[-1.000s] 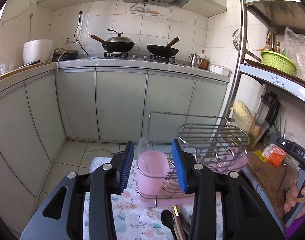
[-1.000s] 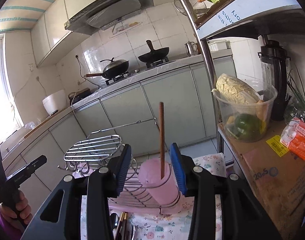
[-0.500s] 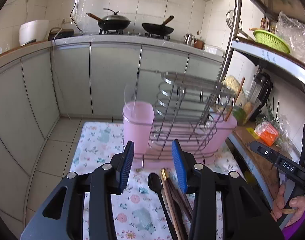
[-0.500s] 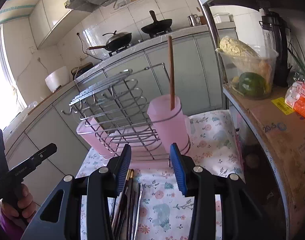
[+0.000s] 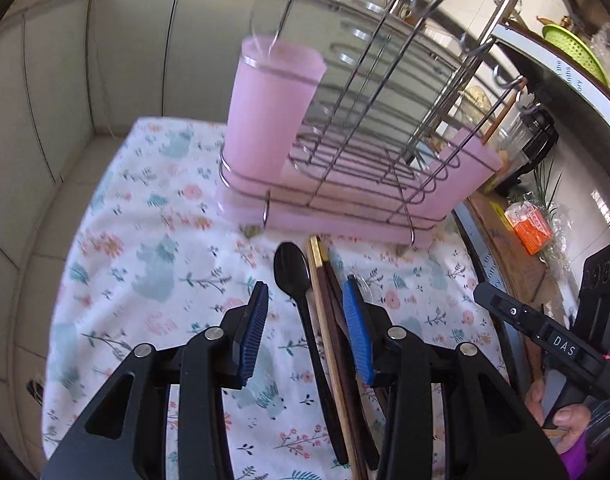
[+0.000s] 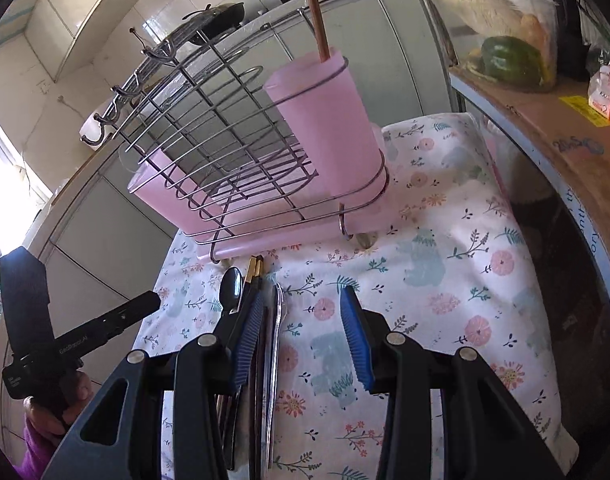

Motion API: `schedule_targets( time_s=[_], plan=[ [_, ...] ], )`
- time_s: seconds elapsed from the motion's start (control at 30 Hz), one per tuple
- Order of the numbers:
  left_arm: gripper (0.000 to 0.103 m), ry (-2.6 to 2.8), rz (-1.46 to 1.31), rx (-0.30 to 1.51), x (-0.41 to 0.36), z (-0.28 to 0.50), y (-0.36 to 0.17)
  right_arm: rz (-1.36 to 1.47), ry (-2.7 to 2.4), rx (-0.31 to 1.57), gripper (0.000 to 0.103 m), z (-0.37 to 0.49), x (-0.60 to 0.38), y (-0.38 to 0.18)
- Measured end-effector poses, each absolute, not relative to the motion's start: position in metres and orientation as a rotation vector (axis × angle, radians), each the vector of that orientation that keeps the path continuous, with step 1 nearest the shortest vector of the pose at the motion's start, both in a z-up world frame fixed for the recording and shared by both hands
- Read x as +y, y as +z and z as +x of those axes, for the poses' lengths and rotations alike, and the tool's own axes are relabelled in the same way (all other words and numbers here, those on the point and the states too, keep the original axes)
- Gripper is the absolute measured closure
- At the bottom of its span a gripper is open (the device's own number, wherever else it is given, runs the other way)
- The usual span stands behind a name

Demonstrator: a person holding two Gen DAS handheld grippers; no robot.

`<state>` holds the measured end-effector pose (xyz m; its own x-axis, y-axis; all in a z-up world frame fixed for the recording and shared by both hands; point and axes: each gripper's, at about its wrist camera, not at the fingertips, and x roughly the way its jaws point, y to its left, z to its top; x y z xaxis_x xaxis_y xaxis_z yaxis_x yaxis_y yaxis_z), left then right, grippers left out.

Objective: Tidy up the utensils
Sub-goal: 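Move both open tools back down to the utensil pile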

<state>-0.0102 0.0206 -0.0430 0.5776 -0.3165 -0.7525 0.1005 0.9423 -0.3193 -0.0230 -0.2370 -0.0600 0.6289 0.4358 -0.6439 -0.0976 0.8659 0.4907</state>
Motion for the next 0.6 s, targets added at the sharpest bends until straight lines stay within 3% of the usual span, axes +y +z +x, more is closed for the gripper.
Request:
schedule_targets(
  time_s=[0.17,0.4,0.6],
  plan=[
    [0.066,-0.264,-0.276,1.013,0.016,0.006,-0.063,0.451,0.328,0.863,0.063,-0.021,-0.238,-0.069],
    [0.082,-0.26,-0.313,1.145,0.01,0.036,-0.09,0.459,0.342,0.893,0.063,-0.015,-0.238,-0.077],
    [0.088,-0.249,-0.327,1.208,0.008,0.049,-0.105,0.473,0.356,0.913,0.063,-0.01,-0.239,-0.083]
  ],
)
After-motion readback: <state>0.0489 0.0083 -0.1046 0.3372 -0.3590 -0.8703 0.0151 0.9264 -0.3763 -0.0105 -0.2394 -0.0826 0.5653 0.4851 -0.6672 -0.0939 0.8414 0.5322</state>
